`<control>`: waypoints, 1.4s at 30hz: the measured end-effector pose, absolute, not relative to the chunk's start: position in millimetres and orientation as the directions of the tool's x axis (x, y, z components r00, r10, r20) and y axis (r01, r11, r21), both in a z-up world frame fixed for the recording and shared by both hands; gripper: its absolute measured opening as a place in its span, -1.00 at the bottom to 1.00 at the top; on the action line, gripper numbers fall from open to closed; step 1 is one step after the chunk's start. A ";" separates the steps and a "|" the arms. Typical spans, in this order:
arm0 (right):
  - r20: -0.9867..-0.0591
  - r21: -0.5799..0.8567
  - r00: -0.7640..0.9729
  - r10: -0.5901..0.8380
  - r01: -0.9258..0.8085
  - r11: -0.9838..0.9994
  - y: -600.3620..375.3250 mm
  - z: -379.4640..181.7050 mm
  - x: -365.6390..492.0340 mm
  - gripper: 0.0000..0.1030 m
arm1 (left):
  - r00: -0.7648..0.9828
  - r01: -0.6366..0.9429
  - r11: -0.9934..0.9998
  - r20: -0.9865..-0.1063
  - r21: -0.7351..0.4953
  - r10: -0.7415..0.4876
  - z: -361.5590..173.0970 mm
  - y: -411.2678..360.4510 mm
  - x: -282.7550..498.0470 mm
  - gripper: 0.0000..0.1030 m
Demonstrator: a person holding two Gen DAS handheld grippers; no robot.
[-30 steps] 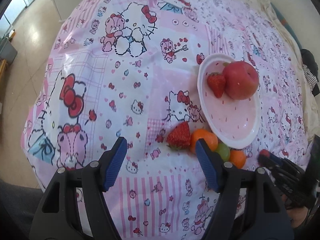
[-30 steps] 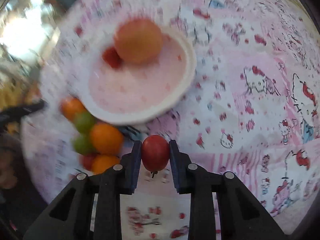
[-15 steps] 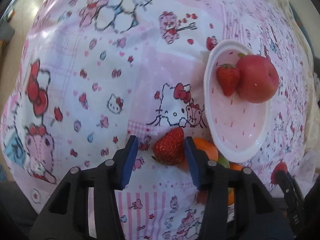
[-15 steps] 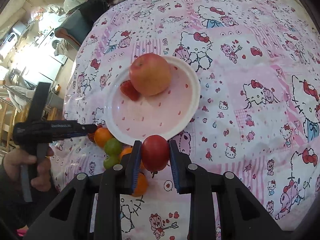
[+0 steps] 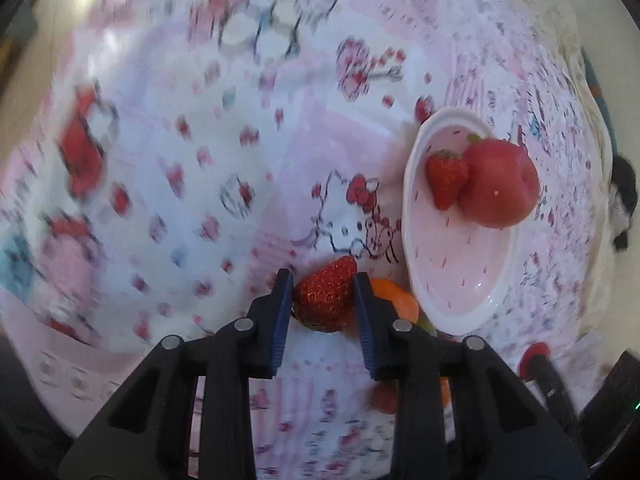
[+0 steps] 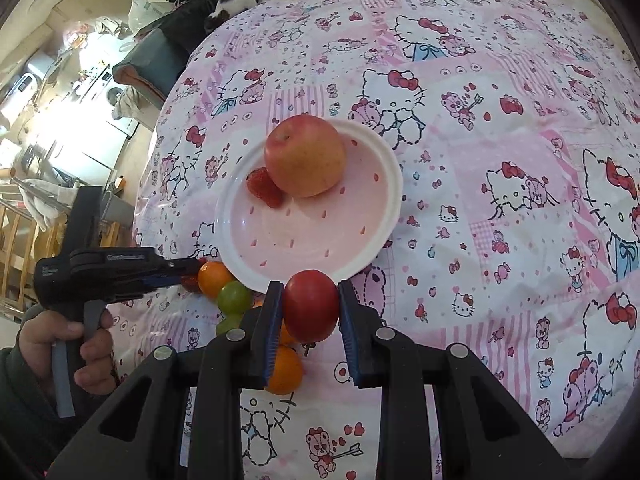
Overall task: Organize fruits
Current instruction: 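Grasp the second strawberry with the left gripper and lift it, then lower the strawberry onto the plate with the left gripper while the right gripper brings the tomato there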
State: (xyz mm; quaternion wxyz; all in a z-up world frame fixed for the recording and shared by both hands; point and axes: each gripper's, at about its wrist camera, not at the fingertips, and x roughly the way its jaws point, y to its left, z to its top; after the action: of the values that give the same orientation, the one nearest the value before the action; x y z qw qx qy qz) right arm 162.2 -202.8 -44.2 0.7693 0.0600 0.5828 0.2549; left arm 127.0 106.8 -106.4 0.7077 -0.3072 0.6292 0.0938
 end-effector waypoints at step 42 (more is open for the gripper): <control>-0.836 0.494 0.149 0.528 -0.214 0.843 -213.7 -44.8 237.4 -0.44 | 0.335 -0.022 0.991 -0.935 -0.130 -0.115 -47.5 26.8 190.3 -0.45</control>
State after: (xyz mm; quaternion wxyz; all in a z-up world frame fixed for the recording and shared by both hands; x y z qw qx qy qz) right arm 237.4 -213.7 -44.8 0.7466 0.1298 0.6033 0.2484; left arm 190.3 26.8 -47.5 0.8148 -0.0596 0.5759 -0.0286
